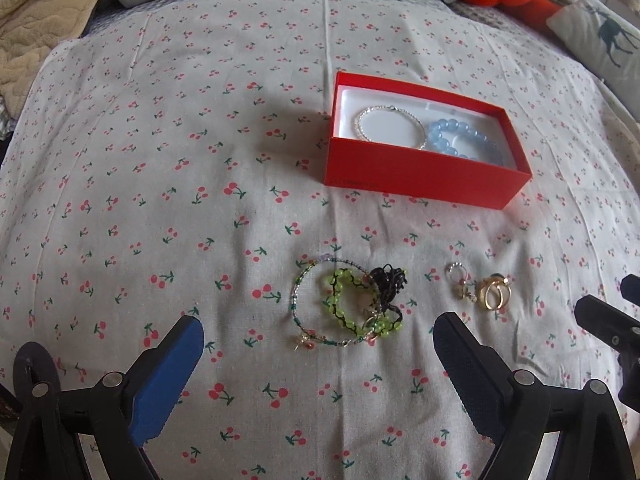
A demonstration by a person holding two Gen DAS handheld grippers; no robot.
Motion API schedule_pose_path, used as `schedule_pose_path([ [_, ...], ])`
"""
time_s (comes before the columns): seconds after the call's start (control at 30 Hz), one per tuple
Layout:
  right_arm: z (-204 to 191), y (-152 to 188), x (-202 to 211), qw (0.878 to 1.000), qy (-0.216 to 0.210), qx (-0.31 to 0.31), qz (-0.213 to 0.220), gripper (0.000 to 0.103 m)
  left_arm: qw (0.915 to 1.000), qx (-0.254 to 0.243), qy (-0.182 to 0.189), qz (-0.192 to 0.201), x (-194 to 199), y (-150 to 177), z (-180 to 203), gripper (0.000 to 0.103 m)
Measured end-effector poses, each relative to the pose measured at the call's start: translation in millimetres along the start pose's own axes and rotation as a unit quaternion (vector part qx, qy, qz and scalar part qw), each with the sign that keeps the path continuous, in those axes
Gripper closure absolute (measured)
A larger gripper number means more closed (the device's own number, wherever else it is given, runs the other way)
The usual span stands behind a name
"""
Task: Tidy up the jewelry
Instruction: 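Move both tools back over the remaining jewelry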
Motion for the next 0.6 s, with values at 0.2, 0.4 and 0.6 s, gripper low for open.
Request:
schedule_pose_path([
  [0.2,-13,17,-23,0.998,0.004,0.049,-0.029,0.032,0.9997,-0.016,0.013,-0.008,-16,12,-7,0.007],
  [0.4,-21,22,-32,0.997,-0.034,0.063,-0.038,0.032,0.9973,-0.037,0.054,-0.033,-28,25,-9,0.007],
  [0.6,-7,20,-43,0.996,-0.057,0.019,-0.059,0.032,0.9963,-0.011,0.075,-0.040,-35,23,-23,0.016],
])
Point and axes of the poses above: each gripper's, at about its wrist camera, not at the fingertips, and x roughly against the way its jaws point, z to its right, y to its underside, the point moved 8 cm from there along -x, roughly the way its jaws point, and after that the axes turned 1 degree about x, right-handed, at the moved point
